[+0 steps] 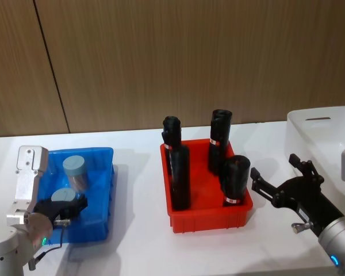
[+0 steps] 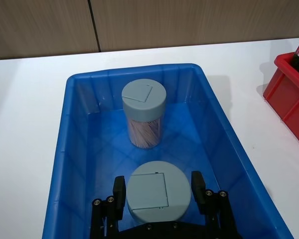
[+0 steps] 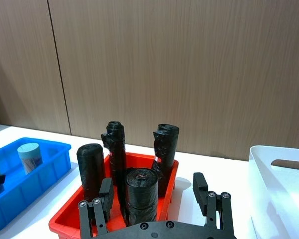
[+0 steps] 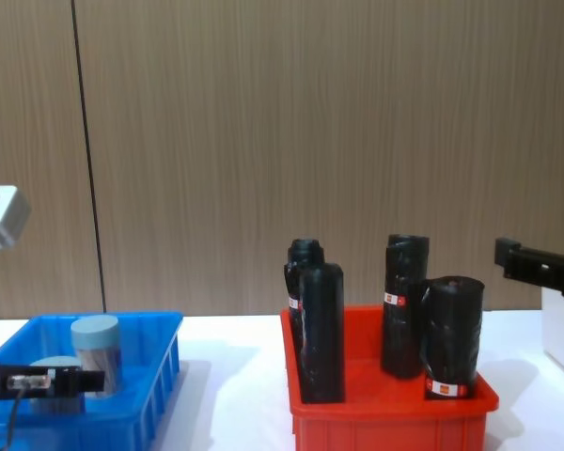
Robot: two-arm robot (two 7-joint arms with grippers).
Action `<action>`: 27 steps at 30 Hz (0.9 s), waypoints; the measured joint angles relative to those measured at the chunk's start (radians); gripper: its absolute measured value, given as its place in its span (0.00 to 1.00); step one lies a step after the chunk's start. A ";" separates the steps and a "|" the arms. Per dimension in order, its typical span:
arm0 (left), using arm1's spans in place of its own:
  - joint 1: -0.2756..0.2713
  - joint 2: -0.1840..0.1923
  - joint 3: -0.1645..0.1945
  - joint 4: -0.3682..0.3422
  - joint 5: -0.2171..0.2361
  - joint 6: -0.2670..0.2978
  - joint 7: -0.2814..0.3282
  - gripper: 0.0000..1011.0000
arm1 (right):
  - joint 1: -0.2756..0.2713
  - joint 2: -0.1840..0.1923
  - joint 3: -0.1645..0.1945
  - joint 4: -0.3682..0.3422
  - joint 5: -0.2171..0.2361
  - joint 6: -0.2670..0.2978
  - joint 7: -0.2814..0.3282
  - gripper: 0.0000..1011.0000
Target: Pick the cotton swabs from the blue box and place them into the white box.
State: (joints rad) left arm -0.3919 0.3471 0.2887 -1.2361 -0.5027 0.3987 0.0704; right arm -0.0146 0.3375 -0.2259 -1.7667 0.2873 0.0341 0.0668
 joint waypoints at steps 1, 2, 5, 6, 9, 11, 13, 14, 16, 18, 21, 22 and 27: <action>-0.001 -0.001 0.000 0.003 0.000 0.002 -0.002 0.82 | 0.000 0.000 0.000 0.000 0.000 0.000 0.000 0.99; -0.002 -0.002 0.000 0.005 0.000 0.002 -0.004 0.78 | 0.000 0.000 0.000 0.000 0.000 0.000 0.000 0.99; -0.004 -0.004 0.000 0.007 0.000 0.003 -0.007 0.73 | 0.000 0.000 0.000 0.000 0.000 0.000 0.000 0.99; -0.004 -0.004 0.000 0.008 0.001 0.003 -0.007 0.67 | 0.000 0.000 0.000 0.000 0.000 0.000 0.000 0.99; -0.004 -0.005 0.001 0.008 0.007 0.001 -0.009 0.66 | 0.000 0.000 0.000 0.000 0.000 0.000 0.000 0.99; -0.003 -0.005 0.001 0.005 0.017 -0.004 -0.009 0.66 | 0.000 0.000 0.000 0.000 0.000 0.000 0.000 0.99; 0.000 -0.004 0.003 -0.002 0.029 -0.013 -0.010 0.66 | 0.000 0.000 0.000 0.000 0.000 0.000 0.000 0.99; 0.002 -0.003 0.004 -0.007 0.039 -0.020 -0.011 0.66 | 0.000 0.000 0.000 0.000 0.000 0.000 0.000 0.99; 0.004 -0.002 0.004 -0.014 0.051 -0.029 -0.013 0.66 | 0.000 0.000 0.000 0.000 0.000 0.000 0.000 0.99; 0.007 0.000 0.005 -0.021 0.062 -0.038 -0.015 0.66 | 0.000 0.000 0.000 0.000 0.000 0.000 0.000 0.99; 0.015 0.007 0.007 -0.049 0.092 -0.062 -0.028 0.66 | 0.000 0.000 0.000 0.000 0.000 0.000 0.000 0.99; 0.016 0.009 0.007 -0.054 0.098 -0.067 -0.031 0.66 | 0.000 0.000 0.000 0.000 0.000 0.000 0.000 0.99; 0.028 0.022 0.007 -0.096 0.135 -0.098 -0.069 0.66 | 0.000 0.000 0.000 0.000 0.000 0.000 0.000 0.99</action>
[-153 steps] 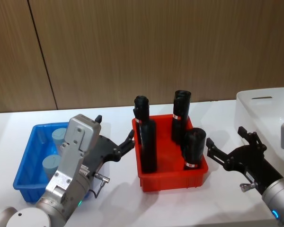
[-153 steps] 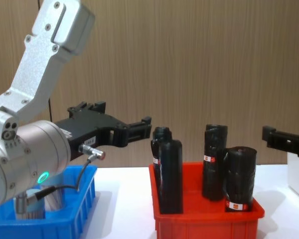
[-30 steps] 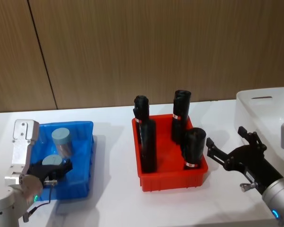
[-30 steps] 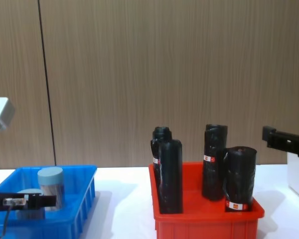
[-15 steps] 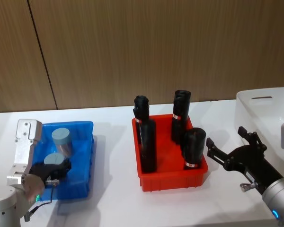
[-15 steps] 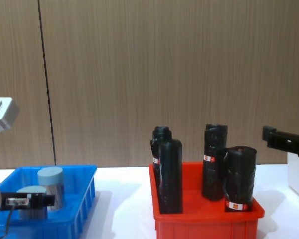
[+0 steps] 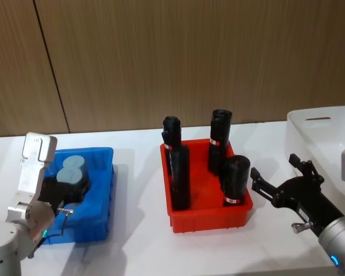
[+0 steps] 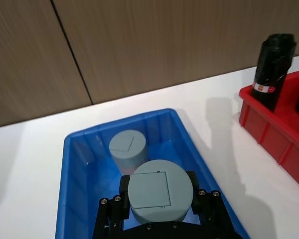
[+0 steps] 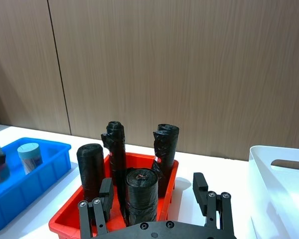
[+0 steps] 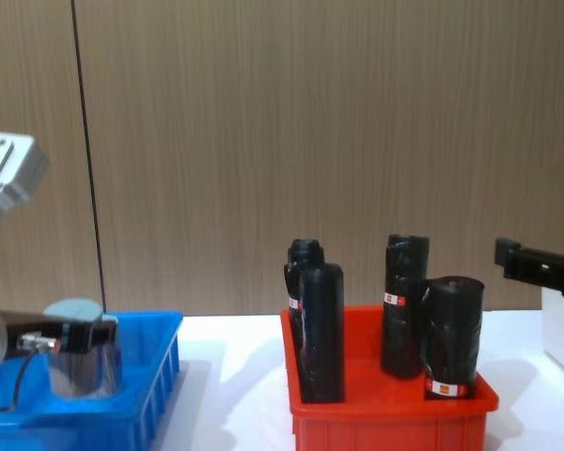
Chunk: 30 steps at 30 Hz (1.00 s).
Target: Pick the cotton swabs from the blue box and place them into the white box.
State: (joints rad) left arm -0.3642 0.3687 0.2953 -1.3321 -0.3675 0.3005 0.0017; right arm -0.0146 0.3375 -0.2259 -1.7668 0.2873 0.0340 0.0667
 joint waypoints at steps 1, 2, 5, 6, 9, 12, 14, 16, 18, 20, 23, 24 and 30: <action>0.001 0.002 0.000 -0.006 0.006 -0.005 -0.009 0.66 | 0.000 0.000 0.000 0.000 0.000 0.000 0.000 0.99; 0.003 0.004 -0.001 -0.012 0.010 -0.009 -0.015 0.66 | 0.000 0.000 0.000 0.000 0.000 0.000 0.000 0.99; 0.008 0.014 -0.002 -0.035 0.025 -0.022 -0.045 0.66 | 0.000 0.000 0.000 0.000 0.000 0.000 0.000 0.99; 0.009 0.016 -0.003 -0.042 0.028 -0.025 -0.053 0.66 | 0.000 0.000 0.000 0.000 0.000 0.000 0.000 0.99; 0.014 0.030 -0.008 -0.072 0.043 -0.040 -0.102 0.66 | 0.000 0.000 0.000 0.000 0.000 0.000 0.000 0.99; 0.017 0.038 -0.011 -0.089 0.047 -0.048 -0.131 0.66 | 0.000 0.000 0.000 0.000 0.000 0.000 0.000 0.99; 0.019 0.045 -0.014 -0.103 0.049 -0.057 -0.163 0.66 | 0.000 0.000 0.000 0.000 0.000 0.000 0.000 0.99; 0.020 0.050 -0.016 -0.113 0.049 -0.063 -0.184 0.66 | 0.000 0.000 0.000 0.000 0.000 0.000 0.000 0.99; 0.022 0.058 -0.020 -0.124 0.049 -0.071 -0.215 0.66 | 0.000 0.000 0.000 0.000 0.000 0.000 0.000 0.99; 0.023 0.062 -0.022 -0.131 0.047 -0.077 -0.239 0.66 | 0.000 0.000 0.000 0.000 0.000 0.000 0.000 0.99; 0.024 0.071 -0.027 -0.142 0.036 -0.088 -0.287 0.66 | 0.000 0.000 0.000 0.000 0.000 0.000 0.000 0.99; 0.024 0.075 -0.029 -0.146 0.029 -0.092 -0.310 0.66 | 0.000 0.000 0.000 0.000 0.000 0.000 0.000 0.99; 0.023 0.090 -0.038 -0.153 -0.010 -0.106 -0.406 0.66 | 0.000 0.000 0.000 0.000 0.000 0.000 0.000 0.99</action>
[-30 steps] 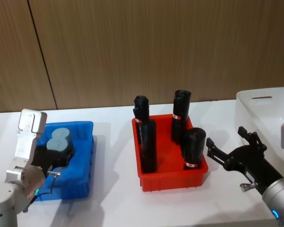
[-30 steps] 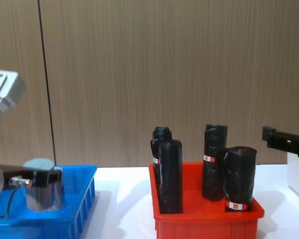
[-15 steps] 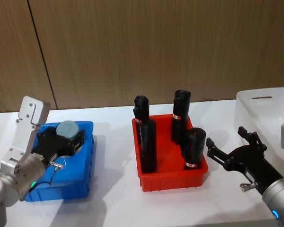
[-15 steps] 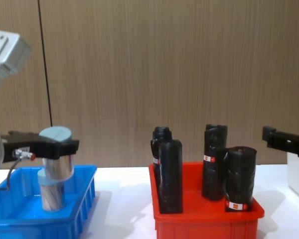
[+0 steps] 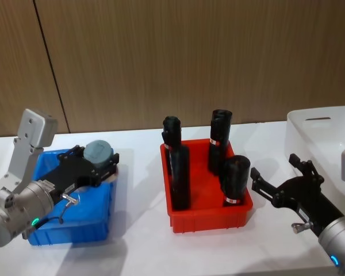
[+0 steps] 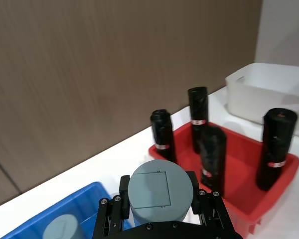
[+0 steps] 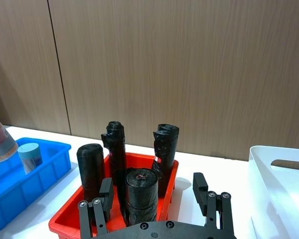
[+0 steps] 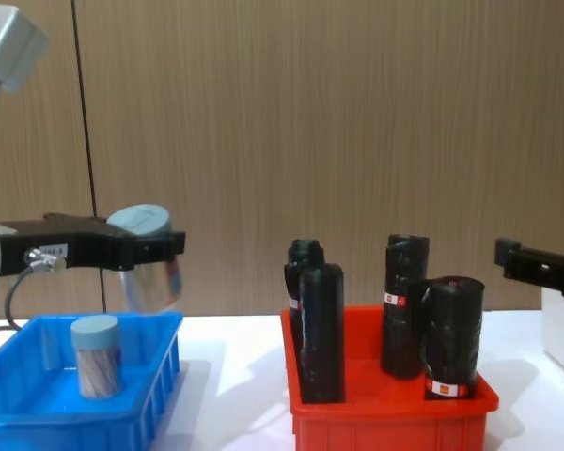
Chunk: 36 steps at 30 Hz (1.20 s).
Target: Pick the cotton swabs from the blue box and place them into the white box.
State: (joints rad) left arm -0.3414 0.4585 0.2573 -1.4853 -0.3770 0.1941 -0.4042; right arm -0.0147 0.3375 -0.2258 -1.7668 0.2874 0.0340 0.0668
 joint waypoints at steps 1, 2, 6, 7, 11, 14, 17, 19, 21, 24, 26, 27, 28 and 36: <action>-0.001 0.001 -0.001 0.000 -0.003 0.000 -0.012 0.66 | 0.000 0.000 0.000 0.000 0.000 0.000 0.000 0.99; -0.002 0.003 -0.002 0.000 -0.010 -0.002 -0.028 0.66 | 0.000 0.000 0.000 0.000 0.000 0.000 0.000 0.99; -0.007 0.010 -0.007 0.005 -0.044 -0.004 -0.104 0.66 | 0.000 0.000 0.000 0.000 0.000 0.000 0.000 0.99; -0.009 0.012 -0.008 0.006 -0.050 -0.004 -0.116 0.66 | 0.000 0.000 0.000 0.000 0.000 0.000 0.000 0.99; -0.016 0.017 -0.011 0.017 -0.076 -0.001 -0.183 0.66 | 0.000 0.000 0.000 0.000 0.000 0.000 0.000 0.99; -0.024 0.021 -0.012 0.028 -0.094 0.006 -0.239 0.66 | 0.000 0.000 0.000 0.000 0.000 0.000 0.000 0.99; -0.034 0.024 -0.013 0.042 -0.105 0.015 -0.293 0.66 | 0.000 0.000 0.000 0.000 0.000 0.000 0.000 0.99; -0.042 0.027 -0.013 0.053 -0.112 0.022 -0.334 0.66 | 0.000 0.000 0.000 0.000 0.000 0.000 0.000 0.99; -0.046 0.028 -0.013 0.060 -0.115 0.027 -0.360 0.66 | 0.000 0.000 0.000 0.000 0.000 0.000 0.000 0.99; -0.054 0.031 -0.013 0.073 -0.120 0.036 -0.395 0.66 | 0.000 0.000 0.000 0.000 0.000 0.000 0.000 0.99; -0.059 0.034 -0.014 0.081 -0.124 0.042 -0.412 0.66 | 0.000 0.000 0.000 0.000 0.000 0.000 0.000 0.99; -0.062 0.035 -0.014 0.086 -0.126 0.045 -0.423 0.66 | 0.000 0.000 0.000 0.000 0.000 0.000 0.000 0.99; -0.064 0.035 -0.014 0.089 -0.127 0.047 -0.425 0.66 | 0.000 0.000 0.000 0.000 0.000 0.000 0.000 0.99; -0.085 0.037 -0.015 0.119 -0.136 0.060 -0.465 0.66 | 0.000 0.000 0.000 0.000 0.000 0.000 0.000 0.99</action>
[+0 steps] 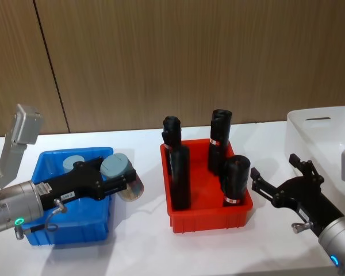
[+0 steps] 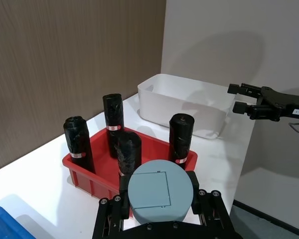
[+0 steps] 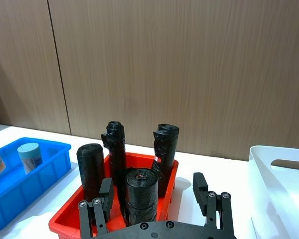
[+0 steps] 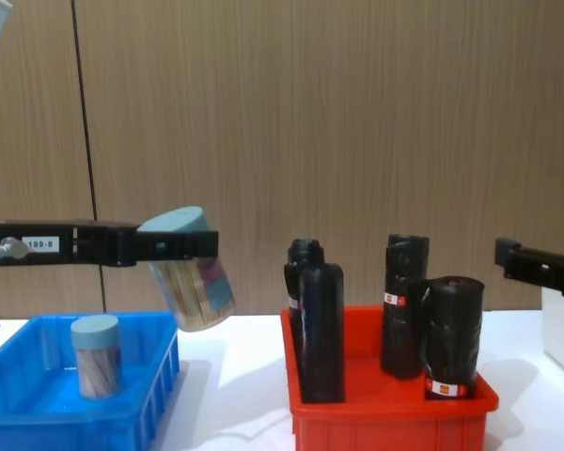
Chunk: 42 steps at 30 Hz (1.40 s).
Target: Pick the cotton swabs from the blue box and place them into the white box.
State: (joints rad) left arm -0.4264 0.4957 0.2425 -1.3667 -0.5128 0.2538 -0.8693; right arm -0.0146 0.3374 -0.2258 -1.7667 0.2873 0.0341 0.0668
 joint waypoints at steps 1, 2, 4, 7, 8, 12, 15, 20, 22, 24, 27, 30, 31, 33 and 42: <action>-0.002 0.000 0.000 0.003 -0.002 0.001 -0.003 0.66 | 0.000 0.000 0.000 0.000 0.000 0.000 0.000 0.99; -0.006 -0.001 0.000 0.008 -0.007 0.001 -0.007 0.66 | 0.000 0.000 0.000 0.000 0.000 0.000 0.000 0.99; -0.013 -0.004 0.001 0.019 -0.017 0.002 -0.016 0.66 | 0.000 0.000 0.000 0.000 0.000 0.000 0.000 0.99; -0.021 -0.008 0.004 0.030 -0.027 0.002 -0.026 0.66 | 0.000 0.000 0.000 0.000 0.000 0.000 0.000 0.99; -0.029 -0.013 0.006 0.040 -0.033 0.001 -0.033 0.66 | 0.000 0.000 0.000 0.000 0.000 0.000 0.000 0.99; -0.049 -0.026 0.016 0.066 -0.040 0.000 -0.055 0.66 | 0.000 0.000 0.000 0.000 0.000 0.000 0.000 0.99; -0.062 -0.035 0.022 0.082 -0.041 -0.001 -0.069 0.66 | 0.000 0.000 0.000 0.000 0.000 0.000 0.000 0.99; -0.093 -0.056 0.041 0.120 -0.035 -0.003 -0.099 0.66 | 0.000 0.000 0.000 0.000 0.000 0.000 0.000 0.99; -0.106 -0.065 0.049 0.135 -0.028 -0.004 -0.110 0.66 | 0.000 0.000 0.000 0.000 0.000 0.000 0.000 0.99; -0.116 -0.073 0.057 0.148 -0.017 -0.004 -0.121 0.66 | 0.000 0.000 0.000 0.000 0.000 0.000 0.000 0.99; -0.128 -0.080 0.066 0.159 -0.005 -0.005 -0.133 0.66 | 0.000 0.000 0.000 0.000 0.000 0.000 0.000 0.99; -0.140 -0.088 0.078 0.171 0.019 -0.006 -0.148 0.66 | 0.000 0.000 0.000 0.000 0.000 0.000 0.000 0.99; -0.145 -0.092 0.083 0.175 0.028 -0.007 -0.155 0.66 | 0.000 0.000 0.000 0.000 0.000 0.000 0.000 0.99; -0.150 -0.096 0.089 0.180 0.037 -0.009 -0.161 0.66 | 0.000 0.000 0.000 0.000 0.000 0.000 0.000 0.99; -0.168 -0.109 0.110 0.196 0.074 -0.015 -0.182 0.66 | 0.000 0.000 0.000 0.000 0.000 0.000 0.000 0.99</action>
State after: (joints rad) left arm -0.5947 0.3865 0.3529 -1.1707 -0.4386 0.2392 -1.0515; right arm -0.0146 0.3374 -0.2257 -1.7667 0.2874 0.0341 0.0669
